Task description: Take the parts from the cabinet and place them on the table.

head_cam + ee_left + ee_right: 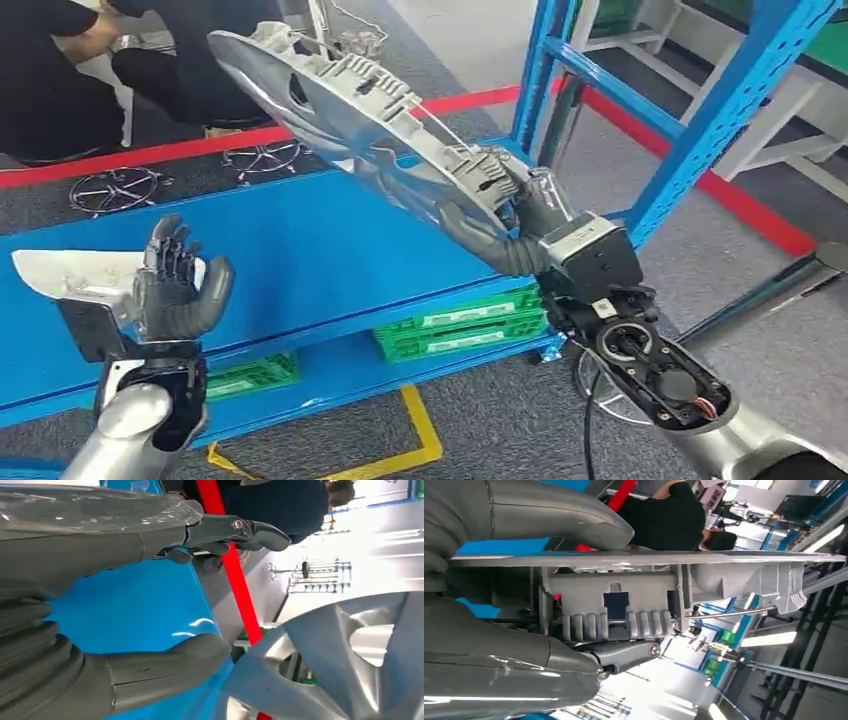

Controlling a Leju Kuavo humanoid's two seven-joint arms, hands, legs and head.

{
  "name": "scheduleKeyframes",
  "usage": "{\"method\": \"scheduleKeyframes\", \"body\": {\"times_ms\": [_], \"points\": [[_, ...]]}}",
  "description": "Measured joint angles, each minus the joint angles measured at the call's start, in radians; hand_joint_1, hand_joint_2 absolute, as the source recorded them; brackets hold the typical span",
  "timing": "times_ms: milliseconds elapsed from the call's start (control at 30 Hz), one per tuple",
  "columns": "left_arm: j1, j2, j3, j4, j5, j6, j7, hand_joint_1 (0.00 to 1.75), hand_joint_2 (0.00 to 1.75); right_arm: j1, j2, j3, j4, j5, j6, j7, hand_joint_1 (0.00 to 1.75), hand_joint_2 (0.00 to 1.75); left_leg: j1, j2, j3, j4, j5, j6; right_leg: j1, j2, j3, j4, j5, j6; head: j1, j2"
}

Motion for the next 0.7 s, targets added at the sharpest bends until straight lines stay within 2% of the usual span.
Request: {"method": "scheduleKeyframes", "body": {"times_ms": [33, 67, 100, 167, 200, 233, 300, 333, 367, 400, 433, 467, 500, 533, 567, 600, 633, 667, 700], "points": [[-0.001, 0.0, 0.0, 0.0, 0.002, 0.0, 0.0, 0.0, 1.75, -0.003, 0.002, 0.003, 0.0, 0.0, 0.002, -0.002, 1.75, 1.75, -0.006, 0.0, -0.011, 0.026, -0.005, -0.008, -0.002, 0.005, 0.017, -0.019, -0.005, -0.018, 0.011, 0.0], [-0.001, 0.0, 0.0, 0.0, 0.002, 0.0, -0.003, 0.0, 1.75, 0.001, 0.007, 0.006, 0.0, 0.0, 0.002, -0.003, 1.75, 1.75, -0.007, 0.0, -0.018, 0.024, 0.001, -0.013, 0.001, 0.011, 0.006, -0.002, -0.007, -0.037, 0.004, 0.0], [-0.001, 0.0, -0.001, 0.0, 0.002, 0.0, -0.003, 0.0, 1.75, 0.002, 0.007, 0.007, 0.0, 0.0, 0.003, -0.003, 1.75, 1.75, -0.006, 0.002, -0.017, 0.024, 0.001, -0.019, 0.006, 0.015, -0.001, 0.002, -0.009, -0.042, -0.013, 0.0], [-0.002, 0.0, -0.001, 0.0, 0.003, 0.002, -0.005, 0.0, 1.75, 0.004, 0.009, 0.011, 0.0, 0.0, 0.005, -0.002, 1.75, 1.75, 0.001, 0.011, -0.016, 0.027, -0.011, -0.032, 0.004, 0.028, 0.0, 0.002, -0.011, -0.062, -0.015, 0.0], [-0.005, 0.0, -0.001, 0.0, 0.003, 0.003, -0.005, 0.0, 1.75, 0.003, 0.01, 0.012, 0.0, 0.0, 0.005, -0.003, 1.75, 1.75, 0.001, 0.01, -0.029, 0.061, -0.031, -0.031, 0.005, 0.033, 0.002, 0.001, -0.012, -0.069, -0.024, 0.0], [-0.008, 0.0, -0.001, 0.0, 0.004, 0.005, -0.006, 0.0, 1.75, 0.003, 0.012, 0.014, -0.001, 0.0, 0.006, -0.003, 1.75, 1.75, 0.0, 0.01, -0.067, 0.135, -0.063, -0.03, 0.006, 0.036, 0.002, 0.001, -0.012, -0.073, -0.031, 0.0], [-0.008, 0.0, -0.001, 0.001, 0.005, 0.009, -0.007, 0.0, 1.75, 0.004, 0.021, 0.024, -0.002, 0.0, 0.014, -0.005, 1.75, 1.75, -0.008, 0.009, -0.168, 0.308, -0.124, -0.027, 0.01, 0.047, 0.002, 0.001, -0.014, -0.08, -0.045, 0.0], [-0.007, 0.0, -0.001, 0.002, 0.005, 0.011, -0.007, 0.0, 1.75, 0.005, 0.023, 0.03, -0.002, 0.0, 0.015, -0.005, 1.75, 1.75, -0.011, 0.009, -0.212, 0.371, -0.134, -0.023, 0.015, 0.054, 0.003, 0.001, -0.016, -0.083, -0.05, 0.0], [-0.007, 0.0, -0.001, 0.003, 0.005, 0.011, -0.007, 0.0, 1.75, 0.007, 0.025, 0.035, -0.002, 0.0, 0.016, -0.004, 1.75, 1.75, -0.014, 0.008, -0.231, 0.382, -0.117, -0.014, 0.02, 0.063, 0.006, 0.001, -0.017, -0.085, -0.053, 0.0], [-0.007, 0.001, -0.001, 0.004, 0.005, 0.011, -0.007, 0.0, 1.75, 0.009, 0.026, 0.037, -0.002, 0.0, 0.016, -0.004, 1.75, 1.75, -0.02, 0.007, -0.224, 0.343, -0.077, -0.002, 0.025, 0.072, 0.01, 0.001, -0.019, -0.088, -0.053, 0.0], [-0.007, 0.001, -0.001, 0.004, 0.005, 0.011, -0.007, 0.0, 1.75, 0.009, 0.029, 0.041, -0.002, 0.0, 0.018, -0.004, 1.75, 1.75, -0.027, 0.003, -0.196, 0.263, -0.022, 0.013, 0.03, 0.082, 0.014, 0.0, -0.02, -0.09, -0.055, 0.0], [-0.009, 0.001, -0.001, 0.004, 0.005, 0.011, -0.007, 0.0, 1.75, 0.009, 0.032, 0.045, -0.002, 0.0, 0.018, -0.004, 1.75, 1.75, -0.035, -0.011, -0.159, 0.17, 0.032, 0.031, 0.034, 0.091, 0.018, 0.0, -0.021, -0.091, -0.055, 0.0], [-0.011, 0.001, -0.001, 0.004, 0.005, 0.012, -0.007, 0.0, 1.75, 0.009, 0.037, 0.048, -0.002, 0.0, 0.019, -0.004, 1.75, 1.75, -0.043, -0.045, -0.129, 0.088, 0.068, 0.051, 0.031, 0.097, 0.018, -0.001, -0.022, -0.093, -0.055, 0.0], [-0.011, 0.002, -0.001, 0.005, 0.005, 0.013, -0.007, 0.0, 1.75, 0.009, 0.04, 0.052, -0.002, -0.003, 0.02, -0.004, 1.75, 1.75, -0.038, -0.061, -0.112, 0.071, 0.056, 0.064, 0.041, 0.105, 0.014, -0.001, -0.023, -0.091, -0.045, 0.0], [-0.013, 0.002, -0.001, 0.005, 0.005, 0.013, -0.007, 0.0, 1.75, 0.011, 0.043, 0.056, -0.002, -0.007, 0.024, -0.004, 1.75, 1.75, -0.046, -0.057, -0.11, 0.048, 0.057, 0.06, 0.027, 0.111, 0.012, -0.001, -0.024, -0.089, -0.045, 0.0], [-0.013, 0.002, -0.001, 0.005, 0.005, 0.013, -0.007, 0.0, 1.75, 0.011, 0.047, 0.061, -0.002, -0.013, 0.026, -0.004, 1.75, 1.75, -0.048, -0.052, -0.108, 0.049, 0.054, 0.058, 0.025, 0.119, 0.012, -0.003, -0.023, -0.084, -0.054, 0.0], [-0.014, 0.002, -0.001, 0.005, 0.005, 0.013, -0.007, 0.0, 1.75, 0.011, 0.048, 0.063, -0.002, -0.017, 0.029, -0.004, 1.75, 1.75, -0.049, -0.046, -0.105, 0.047, 0.052, 0.056, 0.023, 0.125, 0.013, -0.008, -0.022, -0.079, -0.057, 0.0], [-0.015, 0.0, -0.001, 0.005, 0.005, 0.013, -0.007, 0.0, 1.75, 0.011, 0.05, 0.066, -0.002, -0.021, 0.035, -0.005, 1.75, 1.75, -0.039, -0.034, -0.096, 0.029, 0.055, 0.054, 0.031, 0.136, 0.013, -0.011, -0.022, -0.072, -0.057, 0.0], [-0.016, -0.003, -0.001, 0.005, 0.005, 0.013, -0.006, 0.0, 1.75, 0.016, 0.05, 0.069, -0.002, -0.023, 0.037, -0.005, 1.75, 1.75, -0.031, -0.019, -0.084, 0.013, 0.061, 0.043, 0.031, 0.112, 0.004, 0.004, -0.035, -0.072, -0.055, 0.0]]}}
